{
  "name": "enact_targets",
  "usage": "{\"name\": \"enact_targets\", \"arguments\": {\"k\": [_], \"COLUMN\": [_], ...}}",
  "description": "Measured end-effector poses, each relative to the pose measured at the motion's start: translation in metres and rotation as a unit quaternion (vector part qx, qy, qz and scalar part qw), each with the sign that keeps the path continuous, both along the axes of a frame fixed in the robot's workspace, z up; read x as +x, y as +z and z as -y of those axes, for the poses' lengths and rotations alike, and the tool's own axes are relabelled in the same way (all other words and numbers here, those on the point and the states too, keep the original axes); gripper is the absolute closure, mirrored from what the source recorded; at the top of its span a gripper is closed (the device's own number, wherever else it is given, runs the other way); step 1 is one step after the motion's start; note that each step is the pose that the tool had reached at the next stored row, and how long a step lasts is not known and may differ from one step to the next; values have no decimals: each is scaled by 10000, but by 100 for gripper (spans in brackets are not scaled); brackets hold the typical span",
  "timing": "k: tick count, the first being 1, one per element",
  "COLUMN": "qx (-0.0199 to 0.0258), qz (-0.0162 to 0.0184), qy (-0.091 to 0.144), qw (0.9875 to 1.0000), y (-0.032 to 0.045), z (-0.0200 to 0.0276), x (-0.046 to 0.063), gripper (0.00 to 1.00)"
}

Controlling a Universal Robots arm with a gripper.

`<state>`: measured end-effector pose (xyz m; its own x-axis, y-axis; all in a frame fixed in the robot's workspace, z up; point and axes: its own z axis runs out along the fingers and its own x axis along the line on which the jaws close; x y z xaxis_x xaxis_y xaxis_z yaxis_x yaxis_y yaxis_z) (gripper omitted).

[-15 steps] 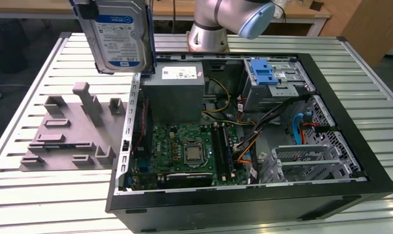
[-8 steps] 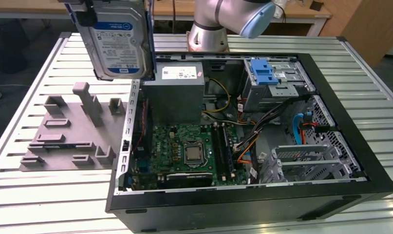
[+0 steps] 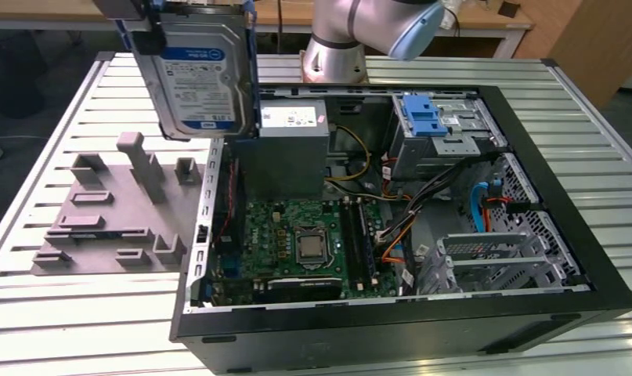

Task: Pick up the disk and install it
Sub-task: 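Pick up the disk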

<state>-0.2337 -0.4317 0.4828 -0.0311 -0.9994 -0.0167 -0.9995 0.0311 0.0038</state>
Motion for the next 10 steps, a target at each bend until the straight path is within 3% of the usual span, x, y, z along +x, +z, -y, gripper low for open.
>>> {"name": "enact_targets", "arguments": {"k": [10], "qx": [0], "qz": [0], "qy": [0], "qw": [10000], "y": [-29], "z": [19], "x": [452], "gripper": [64]}}
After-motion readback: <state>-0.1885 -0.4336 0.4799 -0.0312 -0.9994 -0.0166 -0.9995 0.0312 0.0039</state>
